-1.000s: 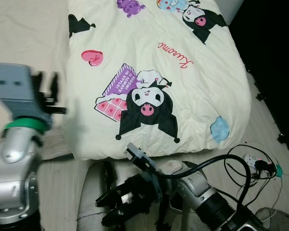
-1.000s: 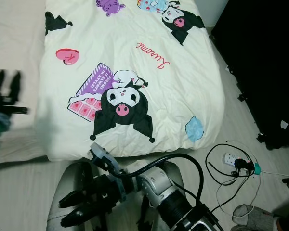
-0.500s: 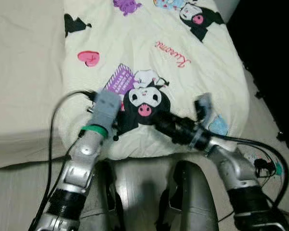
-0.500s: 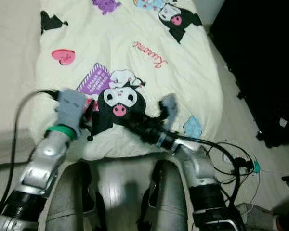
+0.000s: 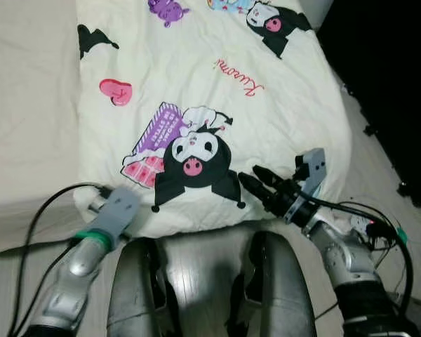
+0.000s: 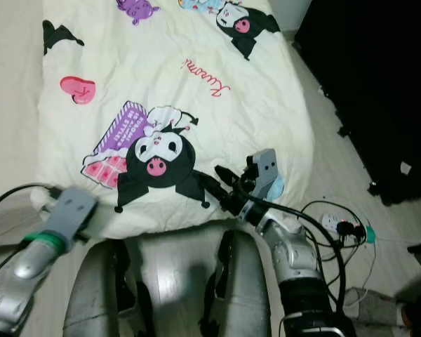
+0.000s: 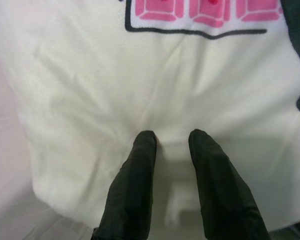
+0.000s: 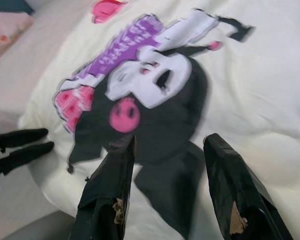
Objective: Clean up the room
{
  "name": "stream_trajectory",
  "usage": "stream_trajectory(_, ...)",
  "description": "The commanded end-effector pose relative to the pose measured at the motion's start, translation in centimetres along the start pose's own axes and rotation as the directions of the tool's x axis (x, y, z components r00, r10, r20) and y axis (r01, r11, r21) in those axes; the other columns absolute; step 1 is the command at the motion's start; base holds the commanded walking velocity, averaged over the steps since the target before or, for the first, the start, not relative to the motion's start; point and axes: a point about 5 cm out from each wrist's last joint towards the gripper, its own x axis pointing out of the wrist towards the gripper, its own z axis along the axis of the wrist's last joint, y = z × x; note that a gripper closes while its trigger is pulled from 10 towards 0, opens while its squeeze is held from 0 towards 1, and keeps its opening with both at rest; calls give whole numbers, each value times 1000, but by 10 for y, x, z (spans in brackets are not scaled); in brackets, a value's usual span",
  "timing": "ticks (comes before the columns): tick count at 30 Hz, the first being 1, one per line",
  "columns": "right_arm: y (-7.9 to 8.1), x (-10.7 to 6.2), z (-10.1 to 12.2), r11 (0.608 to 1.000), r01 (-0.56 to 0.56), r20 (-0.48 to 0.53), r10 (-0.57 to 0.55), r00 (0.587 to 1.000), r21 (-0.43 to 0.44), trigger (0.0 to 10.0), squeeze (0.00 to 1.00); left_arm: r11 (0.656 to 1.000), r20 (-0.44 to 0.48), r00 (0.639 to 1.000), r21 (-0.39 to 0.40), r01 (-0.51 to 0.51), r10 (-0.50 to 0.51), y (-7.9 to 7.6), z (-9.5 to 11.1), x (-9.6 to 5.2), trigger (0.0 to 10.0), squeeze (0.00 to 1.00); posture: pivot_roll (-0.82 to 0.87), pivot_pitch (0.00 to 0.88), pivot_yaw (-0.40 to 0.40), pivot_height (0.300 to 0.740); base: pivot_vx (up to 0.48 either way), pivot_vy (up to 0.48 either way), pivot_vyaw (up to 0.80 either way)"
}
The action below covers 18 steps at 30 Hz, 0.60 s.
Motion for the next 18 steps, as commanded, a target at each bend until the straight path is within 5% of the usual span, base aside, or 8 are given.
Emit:
stream_trajectory(1,2,-1,-7,1000,3,-20,-3,1000,14,10000,0,998,-41,998,-16,55,-56,-6,-11,-11,10000,0,56,261,25,551,0,0,0)
stream_trajectory(11,1,6,2,1000,-5,11,5,1000,3,10000,0,976,-213,953,-26,215,-216,-30,-39,-17,10000,0,45,236,9,551,0,0,0)
stream_trajectory(18,1,6,5,1000,-7,20,7,1000,-2,10000,0,988,-152,982,-127,90,-109,-22,-25,-5,10000,0,40,229,4,551,0,0,0)
